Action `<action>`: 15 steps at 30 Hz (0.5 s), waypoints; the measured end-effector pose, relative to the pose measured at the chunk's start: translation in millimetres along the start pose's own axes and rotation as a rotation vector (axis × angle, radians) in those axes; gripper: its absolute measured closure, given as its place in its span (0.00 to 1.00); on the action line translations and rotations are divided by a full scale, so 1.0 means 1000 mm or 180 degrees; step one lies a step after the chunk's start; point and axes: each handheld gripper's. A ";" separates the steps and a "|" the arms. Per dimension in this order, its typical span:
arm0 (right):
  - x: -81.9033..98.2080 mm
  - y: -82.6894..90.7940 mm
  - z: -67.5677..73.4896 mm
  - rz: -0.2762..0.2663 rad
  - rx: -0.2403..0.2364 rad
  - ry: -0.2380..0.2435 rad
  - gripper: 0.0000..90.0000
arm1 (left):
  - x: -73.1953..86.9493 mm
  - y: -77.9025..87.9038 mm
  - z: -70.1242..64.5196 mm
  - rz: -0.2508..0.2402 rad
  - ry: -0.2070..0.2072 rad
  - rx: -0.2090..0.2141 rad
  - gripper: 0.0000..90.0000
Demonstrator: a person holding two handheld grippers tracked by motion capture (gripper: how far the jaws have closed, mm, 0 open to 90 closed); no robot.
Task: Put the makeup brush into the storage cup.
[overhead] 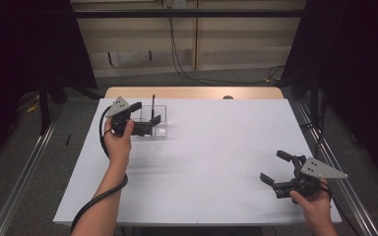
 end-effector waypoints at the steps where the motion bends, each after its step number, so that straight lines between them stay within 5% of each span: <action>1: 0.000 0.000 0.000 0.0000 -0.0002 -0.0002 0.00 | 0.000 0.001 -0.001 0.0010 -0.0005 0.0017 0.02; 15: 0.000 0.000 0.000 0.0005 -0.0002 0.0001 0.00 | 0.007 0.013 -0.009 0.0023 -0.0020 0.0255 0.02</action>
Point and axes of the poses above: each handheld gripper's, and its own axes: y roughly backward along the jaws, x roughly out of its underside, z roughly to its left, and after that the axes turned 2 degrees about -z, right-handed
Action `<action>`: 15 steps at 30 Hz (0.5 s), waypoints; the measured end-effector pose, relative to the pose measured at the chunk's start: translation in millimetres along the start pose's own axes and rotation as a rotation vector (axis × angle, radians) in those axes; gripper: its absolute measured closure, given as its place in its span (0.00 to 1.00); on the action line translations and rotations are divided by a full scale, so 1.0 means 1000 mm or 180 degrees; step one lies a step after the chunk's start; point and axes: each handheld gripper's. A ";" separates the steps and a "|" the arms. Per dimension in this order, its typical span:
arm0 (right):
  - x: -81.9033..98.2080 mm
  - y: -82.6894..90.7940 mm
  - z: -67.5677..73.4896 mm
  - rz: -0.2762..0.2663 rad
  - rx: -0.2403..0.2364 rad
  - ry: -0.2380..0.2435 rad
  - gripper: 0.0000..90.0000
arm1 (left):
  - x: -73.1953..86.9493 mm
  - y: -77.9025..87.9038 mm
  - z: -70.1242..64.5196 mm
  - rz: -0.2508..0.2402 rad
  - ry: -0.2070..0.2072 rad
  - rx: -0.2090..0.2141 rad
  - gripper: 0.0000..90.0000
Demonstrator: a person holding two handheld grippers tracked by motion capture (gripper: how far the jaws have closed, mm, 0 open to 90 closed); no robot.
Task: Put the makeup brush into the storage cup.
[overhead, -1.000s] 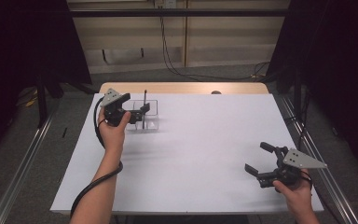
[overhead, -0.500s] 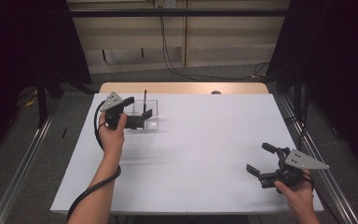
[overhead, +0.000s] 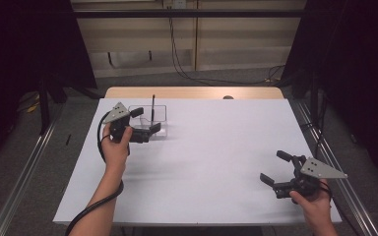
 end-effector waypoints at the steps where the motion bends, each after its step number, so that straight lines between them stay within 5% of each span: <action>1: 0.000 0.000 0.000 -0.0001 -0.0001 0.0002 0.00 | 0.001 0.001 -0.001 -0.0011 -0.0002 0.0016 0.02; 15: 0.000 0.000 0.001 0.0005 -0.0014 0.0009 0.00 | 0.015 0.013 -0.009 0.0006 0.0029 0.0119 0.02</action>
Point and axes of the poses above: each handheld gripper's, and its own axes: y roughly backward along the jaws, x roughly out of its underside, z roughly to its left, and after that the axes turned 2 degrees about -z, right-handed
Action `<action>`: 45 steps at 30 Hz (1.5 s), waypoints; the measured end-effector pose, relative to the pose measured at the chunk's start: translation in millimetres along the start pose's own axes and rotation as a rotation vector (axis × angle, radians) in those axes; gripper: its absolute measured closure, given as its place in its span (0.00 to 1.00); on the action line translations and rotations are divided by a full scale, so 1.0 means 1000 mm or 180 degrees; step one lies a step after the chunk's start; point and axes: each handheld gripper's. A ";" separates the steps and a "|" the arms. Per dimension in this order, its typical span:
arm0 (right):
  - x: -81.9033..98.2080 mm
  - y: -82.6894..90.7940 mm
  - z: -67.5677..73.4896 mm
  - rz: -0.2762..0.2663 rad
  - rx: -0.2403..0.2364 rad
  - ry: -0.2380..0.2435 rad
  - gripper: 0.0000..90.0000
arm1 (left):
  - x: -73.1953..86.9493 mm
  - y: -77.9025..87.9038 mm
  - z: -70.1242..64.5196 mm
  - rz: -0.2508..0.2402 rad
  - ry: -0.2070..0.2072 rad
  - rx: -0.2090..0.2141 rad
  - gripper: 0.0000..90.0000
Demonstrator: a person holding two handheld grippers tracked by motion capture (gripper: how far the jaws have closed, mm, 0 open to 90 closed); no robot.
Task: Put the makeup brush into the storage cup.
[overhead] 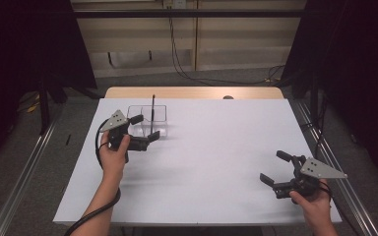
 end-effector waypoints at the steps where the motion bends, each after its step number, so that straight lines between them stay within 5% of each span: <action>1: 0.000 0.000 0.000 -0.0001 0.0004 0.0004 0.00 | 0.001 0.001 0.000 0.0000 -0.0013 0.0005 0.02; 22: 0.000 0.000 0.000 0.0003 0.0008 0.0010 0.00 | 0.016 0.021 -0.003 -0.0006 -0.0001 0.0043 0.02; 45: 0.000 0.000 0.000 -0.0006 -0.0007 0.0008 0.00 | 0.023 0.044 -0.007 0.0073 -0.0137 0.0055 0.02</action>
Point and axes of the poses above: each handheld gripper's, and its own axes: y roughly backward along the jaws, x roughly out of its underside, z roughly to its left, and after that the axes turned 2 degrees about -z, right-handed
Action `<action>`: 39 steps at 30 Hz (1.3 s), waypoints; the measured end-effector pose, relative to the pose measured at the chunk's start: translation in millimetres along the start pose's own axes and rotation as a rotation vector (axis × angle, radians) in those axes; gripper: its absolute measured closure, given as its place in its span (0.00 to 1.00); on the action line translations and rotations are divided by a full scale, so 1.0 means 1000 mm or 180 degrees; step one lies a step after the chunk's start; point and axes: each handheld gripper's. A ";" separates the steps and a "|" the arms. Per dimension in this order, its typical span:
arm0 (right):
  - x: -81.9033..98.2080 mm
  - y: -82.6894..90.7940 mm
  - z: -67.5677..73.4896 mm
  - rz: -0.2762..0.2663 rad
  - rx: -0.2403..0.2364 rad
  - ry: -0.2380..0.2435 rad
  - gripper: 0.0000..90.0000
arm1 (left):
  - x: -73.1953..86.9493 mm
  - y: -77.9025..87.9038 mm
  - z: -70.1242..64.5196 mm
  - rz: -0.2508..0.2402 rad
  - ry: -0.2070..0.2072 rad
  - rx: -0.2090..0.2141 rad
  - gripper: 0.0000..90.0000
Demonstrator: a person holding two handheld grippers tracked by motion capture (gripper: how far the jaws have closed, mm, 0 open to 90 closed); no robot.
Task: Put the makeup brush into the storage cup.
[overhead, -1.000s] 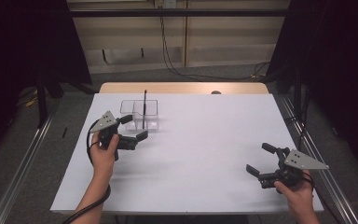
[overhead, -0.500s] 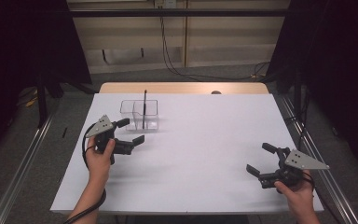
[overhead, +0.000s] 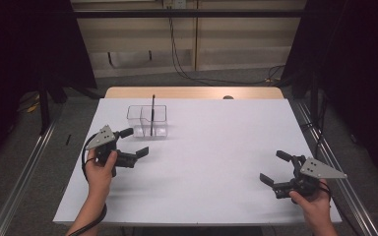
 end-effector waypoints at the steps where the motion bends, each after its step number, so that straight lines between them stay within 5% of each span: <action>1: 0.000 0.000 0.000 0.0000 -0.0002 -0.0001 0.00 | 0.000 0.001 0.000 0.0010 -0.0007 -0.0004 0.02; 39: 0.000 0.000 -0.001 -0.0015 0.0010 -0.0016 0.00 | 0.013 0.035 -0.003 0.0055 -0.0030 -0.0100 0.02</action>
Point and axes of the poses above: each handheld gripper's, and its own axes: y roughly backward along the jaws, x roughly out of its underside, z roughly to its left, and after that the axes turned 2 degrees about -z, right-handed
